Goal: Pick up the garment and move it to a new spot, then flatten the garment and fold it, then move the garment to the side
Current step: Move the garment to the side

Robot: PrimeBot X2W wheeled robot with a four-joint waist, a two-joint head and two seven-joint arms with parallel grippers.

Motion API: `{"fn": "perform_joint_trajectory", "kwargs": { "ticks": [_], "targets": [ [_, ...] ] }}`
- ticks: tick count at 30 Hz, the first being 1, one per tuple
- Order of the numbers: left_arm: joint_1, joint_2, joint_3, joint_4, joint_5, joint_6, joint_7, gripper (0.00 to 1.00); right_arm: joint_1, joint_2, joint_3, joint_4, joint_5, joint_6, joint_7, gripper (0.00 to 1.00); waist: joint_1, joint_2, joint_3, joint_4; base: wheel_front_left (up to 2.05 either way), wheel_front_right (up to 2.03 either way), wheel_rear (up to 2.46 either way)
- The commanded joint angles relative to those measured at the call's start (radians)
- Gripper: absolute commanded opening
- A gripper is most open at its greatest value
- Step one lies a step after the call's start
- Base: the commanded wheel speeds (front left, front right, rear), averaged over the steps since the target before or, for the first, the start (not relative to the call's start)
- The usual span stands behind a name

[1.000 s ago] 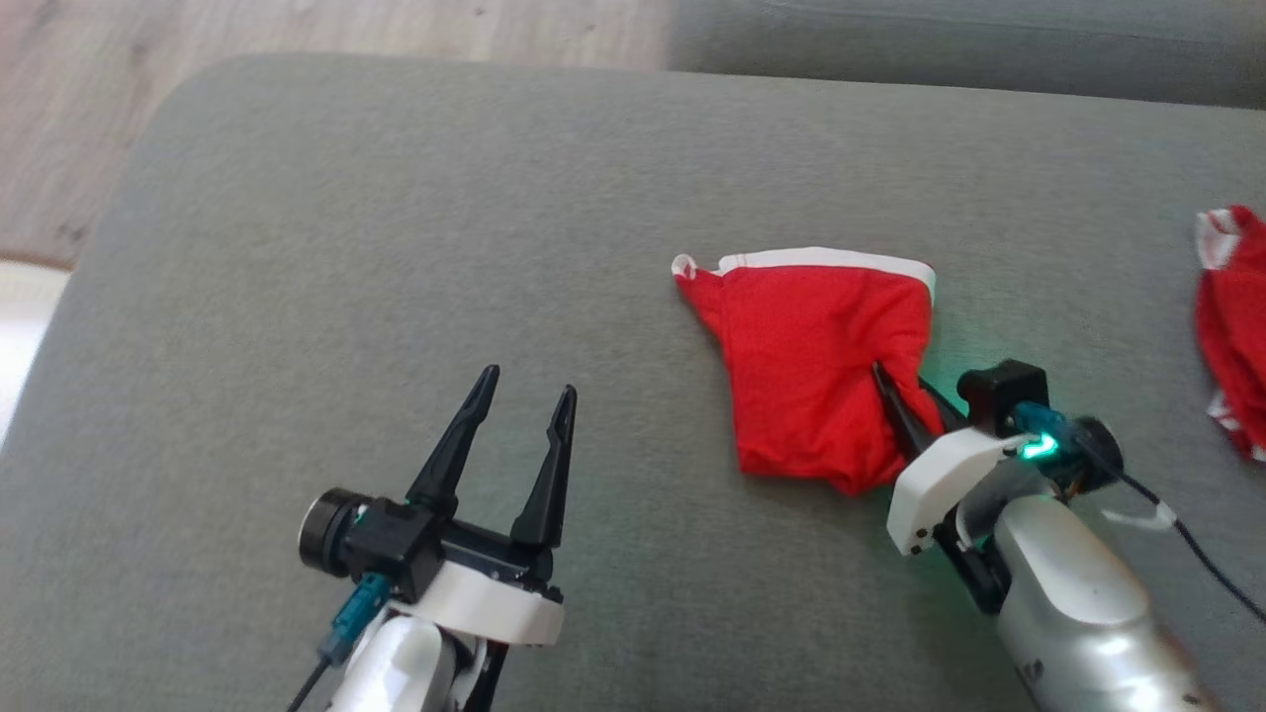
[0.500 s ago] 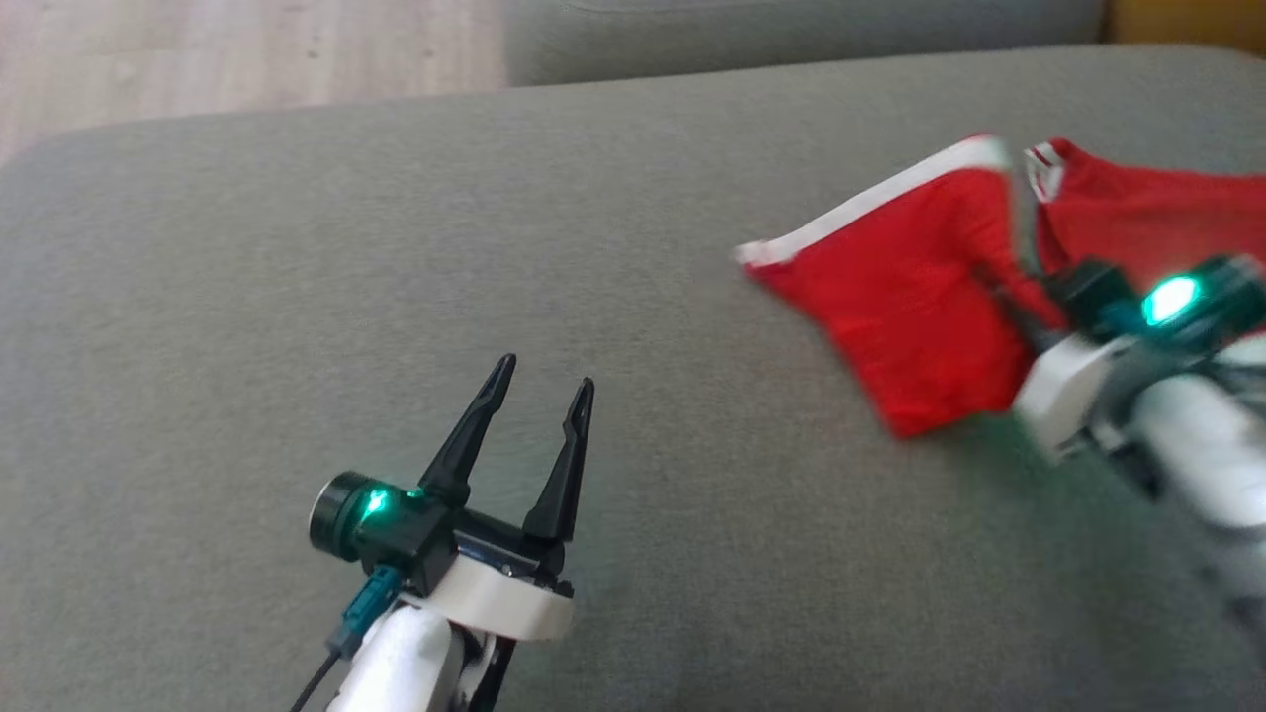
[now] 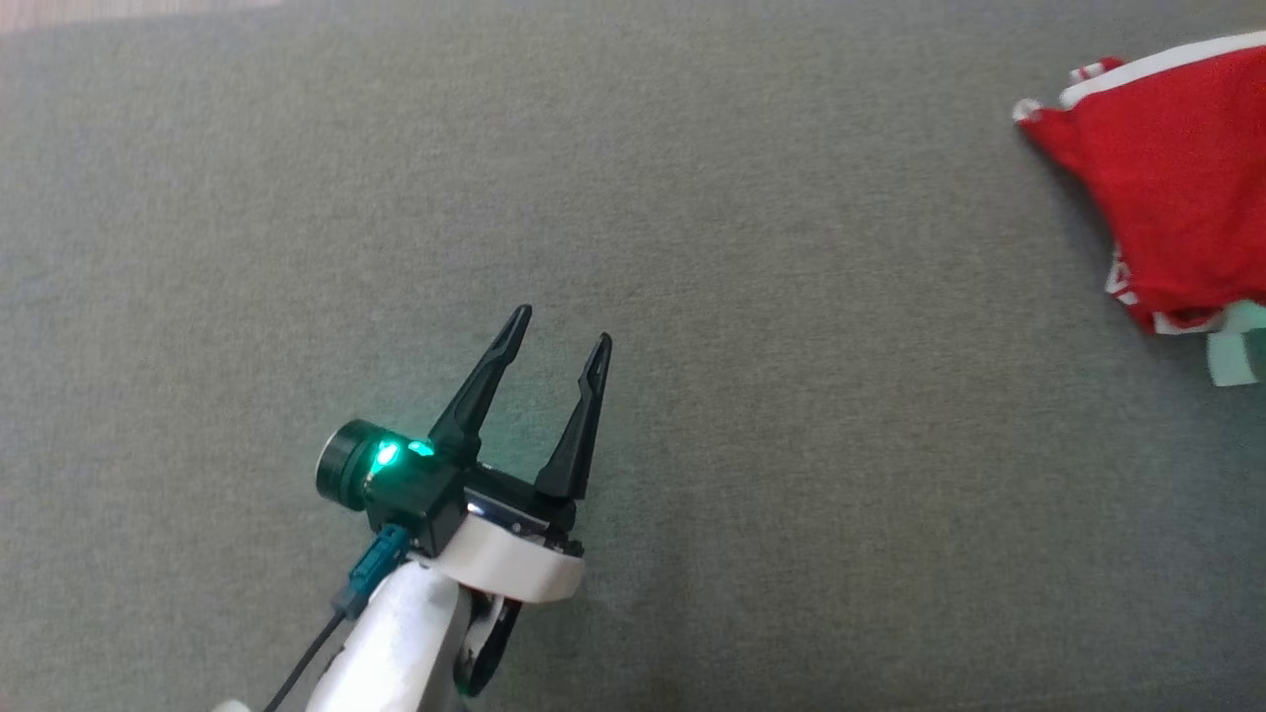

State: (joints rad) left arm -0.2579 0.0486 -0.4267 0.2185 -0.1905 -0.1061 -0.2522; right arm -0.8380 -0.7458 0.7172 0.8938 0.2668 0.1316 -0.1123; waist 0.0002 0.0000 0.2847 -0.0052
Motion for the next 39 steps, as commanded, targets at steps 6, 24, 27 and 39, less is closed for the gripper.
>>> {"fn": "perform_joint_trajectory", "kwargs": {
  "ticks": [6,24,27,39],
  "targets": [
    [-0.039,0.002,0.024,-0.031,0.009,-0.009,-0.010,1.00,-0.018,-0.049,-0.040,0.068,-0.012,-0.001,0.014,0.00,-0.0002,0.0000,0.039,0.021,0.00,0.00,0.00],
    [-0.064,0.002,0.036,-0.019,0.026,-0.016,-0.010,1.00,-0.077,-0.005,-0.158,0.234,-0.114,-0.001,-0.016,1.00,-0.0002,0.0000,0.057,0.031,0.00,0.00,0.00],
    [-0.059,0.002,0.038,-0.018,0.020,-0.015,-0.010,1.00,-0.088,0.011,-0.185,0.242,-0.131,-0.001,-0.033,1.00,-0.0002,0.0000,0.030,0.027,0.00,0.00,0.00],
    [0.021,0.002,0.101,-0.082,0.021,0.030,-0.010,1.00,-0.016,0.180,-0.376,0.100,-0.117,-0.001,-0.148,1.00,-0.0002,0.0000,-0.156,-0.012,0.00,0.00,0.00]
  ]
}}
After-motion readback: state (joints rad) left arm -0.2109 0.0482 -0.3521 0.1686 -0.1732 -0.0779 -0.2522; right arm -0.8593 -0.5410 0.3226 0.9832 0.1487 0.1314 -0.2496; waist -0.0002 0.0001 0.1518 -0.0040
